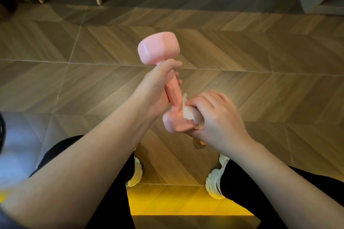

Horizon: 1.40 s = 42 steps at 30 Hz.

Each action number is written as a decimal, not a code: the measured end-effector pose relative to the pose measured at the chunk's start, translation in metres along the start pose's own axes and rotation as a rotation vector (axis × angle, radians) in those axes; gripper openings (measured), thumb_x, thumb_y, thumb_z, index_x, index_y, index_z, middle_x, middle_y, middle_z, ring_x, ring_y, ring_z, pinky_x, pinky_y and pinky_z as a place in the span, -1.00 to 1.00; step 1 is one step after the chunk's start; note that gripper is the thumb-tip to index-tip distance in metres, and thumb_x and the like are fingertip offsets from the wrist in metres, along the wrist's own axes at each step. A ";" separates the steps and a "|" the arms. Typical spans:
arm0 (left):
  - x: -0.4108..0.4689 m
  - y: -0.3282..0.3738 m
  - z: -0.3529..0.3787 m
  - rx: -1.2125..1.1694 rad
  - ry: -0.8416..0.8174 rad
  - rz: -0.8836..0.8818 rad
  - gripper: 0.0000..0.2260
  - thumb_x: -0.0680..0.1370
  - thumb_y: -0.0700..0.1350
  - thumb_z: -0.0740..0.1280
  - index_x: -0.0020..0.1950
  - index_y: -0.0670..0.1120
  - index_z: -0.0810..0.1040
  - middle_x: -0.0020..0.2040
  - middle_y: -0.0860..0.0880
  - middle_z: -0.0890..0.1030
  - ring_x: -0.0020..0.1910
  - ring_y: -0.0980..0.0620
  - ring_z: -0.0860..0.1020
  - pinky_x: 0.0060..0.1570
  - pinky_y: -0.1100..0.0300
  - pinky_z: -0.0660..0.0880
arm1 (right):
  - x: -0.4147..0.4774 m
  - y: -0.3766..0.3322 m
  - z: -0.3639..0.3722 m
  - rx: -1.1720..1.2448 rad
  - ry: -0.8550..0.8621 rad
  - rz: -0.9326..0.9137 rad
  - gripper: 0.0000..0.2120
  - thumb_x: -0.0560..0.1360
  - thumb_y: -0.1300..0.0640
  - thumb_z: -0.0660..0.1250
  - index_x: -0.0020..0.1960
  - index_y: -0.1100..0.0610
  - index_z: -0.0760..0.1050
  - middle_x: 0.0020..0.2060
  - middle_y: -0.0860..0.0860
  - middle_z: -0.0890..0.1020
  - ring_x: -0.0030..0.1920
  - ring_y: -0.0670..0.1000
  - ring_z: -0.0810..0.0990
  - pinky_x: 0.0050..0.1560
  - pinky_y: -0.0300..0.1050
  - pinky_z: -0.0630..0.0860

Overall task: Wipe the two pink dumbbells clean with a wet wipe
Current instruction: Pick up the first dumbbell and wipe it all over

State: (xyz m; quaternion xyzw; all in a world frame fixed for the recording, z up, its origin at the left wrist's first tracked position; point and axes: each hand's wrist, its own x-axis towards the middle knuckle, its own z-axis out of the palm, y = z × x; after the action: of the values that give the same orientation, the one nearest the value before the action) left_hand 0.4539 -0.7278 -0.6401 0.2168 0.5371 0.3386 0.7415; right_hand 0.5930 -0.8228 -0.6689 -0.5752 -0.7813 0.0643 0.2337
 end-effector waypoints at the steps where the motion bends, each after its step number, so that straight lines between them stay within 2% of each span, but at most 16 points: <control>1: 0.001 -0.001 0.000 0.011 0.012 -0.033 -0.90 0.51 -0.13 0.39 -0.08 -0.08 0.48 -0.26 0.00 0.47 -0.27 0.04 0.46 -0.11 0.08 0.42 | 0.000 0.000 0.002 -0.012 -0.002 -0.012 -0.57 0.22 0.01 0.63 -0.04 0.19 0.59 -0.15 0.04 0.62 -0.09 0.12 0.62 0.08 0.02 0.47; 6: 0.003 -0.002 -0.003 0.051 0.015 -0.085 -0.88 0.49 -0.10 0.40 -0.14 -0.06 0.48 -0.33 0.00 0.46 -0.38 0.05 0.44 -0.23 0.15 0.41 | -0.001 -0.007 0.007 0.034 -0.049 0.050 -0.54 0.22 -0.11 0.61 -0.05 0.16 0.57 -0.18 0.01 0.61 -0.09 0.07 0.58 0.10 -0.02 0.42; 10: 0.004 -0.003 -0.004 0.014 -0.006 -0.061 -0.85 0.51 -0.13 0.37 -0.23 -0.06 0.44 -0.39 0.03 0.44 -0.48 0.08 0.40 -0.38 0.20 0.39 | 0.001 -0.008 0.004 0.058 -0.141 0.087 -0.47 0.19 -0.08 0.64 0.04 0.13 0.59 -0.09 -0.01 0.66 0.00 0.08 0.63 0.37 0.17 0.30; 12: 0.004 -0.002 -0.003 -0.017 -0.005 -0.058 -0.85 0.52 -0.16 0.36 -0.22 -0.07 0.44 -0.40 0.02 0.45 -0.47 0.08 0.41 -0.37 0.20 0.42 | 0.001 -0.008 0.001 0.046 -0.089 0.055 -0.47 0.17 -0.06 0.65 0.03 0.15 0.59 -0.09 -0.01 0.65 -0.01 0.07 0.63 0.41 0.25 0.28; 16: 0.006 0.000 -0.002 -0.034 0.021 -0.059 -0.88 0.51 -0.19 0.37 -0.19 -0.11 0.47 -0.37 -0.01 0.47 -0.38 0.04 0.45 -0.25 0.15 0.46 | -0.001 -0.006 0.002 0.036 0.025 0.016 -0.58 0.29 -0.04 0.59 -0.01 0.17 0.57 -0.09 0.00 0.63 0.00 0.04 0.60 0.41 0.24 0.28; 18: 0.007 -0.001 -0.003 -0.019 0.029 -0.078 -0.86 0.51 -0.17 0.38 -0.22 -0.10 0.46 -0.38 -0.01 0.46 -0.41 0.05 0.44 -0.27 0.16 0.45 | -0.001 -0.005 0.004 0.029 -0.014 0.024 -0.58 0.28 -0.02 0.61 0.00 0.16 0.57 -0.08 -0.01 0.63 0.01 0.04 0.60 0.42 0.22 0.28; 22: 0.010 -0.007 -0.005 -0.017 0.009 -0.087 -0.80 0.54 -0.14 0.34 -0.27 -0.05 0.41 -0.42 0.02 0.44 -0.49 0.07 0.41 -0.36 0.21 0.40 | 0.001 -0.004 0.005 0.017 -0.202 0.099 -0.45 0.18 -0.03 0.64 0.08 0.14 0.58 -0.06 -0.01 0.66 0.05 0.10 0.63 0.42 0.30 0.22; 25: 0.011 -0.010 -0.004 0.010 -0.002 -0.061 -0.78 0.55 -0.15 0.33 -0.27 -0.03 0.39 -0.46 0.04 0.43 -0.52 0.09 0.39 -0.42 0.24 0.39 | 0.001 -0.006 0.004 -0.005 -0.233 0.096 -0.49 0.18 -0.01 0.63 0.03 0.17 0.59 -0.08 0.02 0.67 0.02 0.12 0.65 0.42 0.32 0.22; 31: 0.012 -0.005 -0.002 0.007 0.000 -0.048 -0.80 0.53 -0.17 0.30 -0.27 -0.02 0.38 -0.48 0.06 0.40 -0.55 0.10 0.36 -0.43 0.25 0.36 | 0.000 -0.006 0.004 0.008 -0.040 0.022 -0.56 0.27 -0.14 0.52 -0.03 0.13 0.53 -0.16 -0.03 0.60 -0.06 0.02 0.57 0.36 0.18 0.34; 34: 0.013 -0.008 -0.004 0.032 0.029 -0.051 -0.80 0.52 -0.18 0.31 -0.28 -0.02 0.38 -0.49 0.06 0.40 -0.56 0.09 0.35 -0.44 0.24 0.33 | 0.002 -0.007 0.008 0.078 -0.194 0.065 -0.47 0.19 -0.02 0.64 0.05 0.13 0.53 -0.11 0.01 0.62 -0.02 0.10 0.61 0.23 0.08 0.38; 37: 0.013 -0.011 -0.005 0.057 0.044 -0.053 -0.78 0.52 -0.18 0.31 -0.30 -0.02 0.37 -0.50 0.06 0.39 -0.56 0.10 0.33 -0.44 0.24 0.31 | 0.008 -0.002 0.004 0.151 -0.422 0.079 -0.54 0.28 0.12 0.58 0.13 0.12 0.55 0.02 0.01 0.63 0.11 0.11 0.58 0.21 -0.02 0.36; 40: 0.012 -0.009 -0.005 0.068 0.028 -0.055 -0.78 0.52 -0.17 0.30 -0.30 -0.02 0.36 -0.50 0.07 0.37 -0.57 0.10 0.32 -0.45 0.25 0.30 | 0.008 0.006 -0.006 0.185 -0.388 0.028 -0.52 0.27 0.20 0.57 0.15 0.14 0.57 0.05 0.00 0.63 0.13 0.09 0.57 0.27 0.03 0.38; 42: 0.011 -0.007 -0.004 0.053 0.011 -0.060 -0.79 0.51 -0.16 0.30 -0.29 -0.01 0.35 -0.49 0.07 0.37 -0.57 0.10 0.31 -0.47 0.27 0.30 | 0.005 0.006 -0.011 0.221 -0.290 0.010 -0.53 0.21 0.20 0.57 0.09 0.14 0.56 -0.03 -0.07 0.59 0.06 0.02 0.55 0.20 -0.06 0.36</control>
State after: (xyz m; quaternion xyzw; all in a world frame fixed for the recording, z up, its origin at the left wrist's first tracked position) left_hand 0.4547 -0.7244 -0.6538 0.2182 0.5562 0.3032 0.7423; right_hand 0.6018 -0.8185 -0.6598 -0.5347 -0.7920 0.2332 0.1800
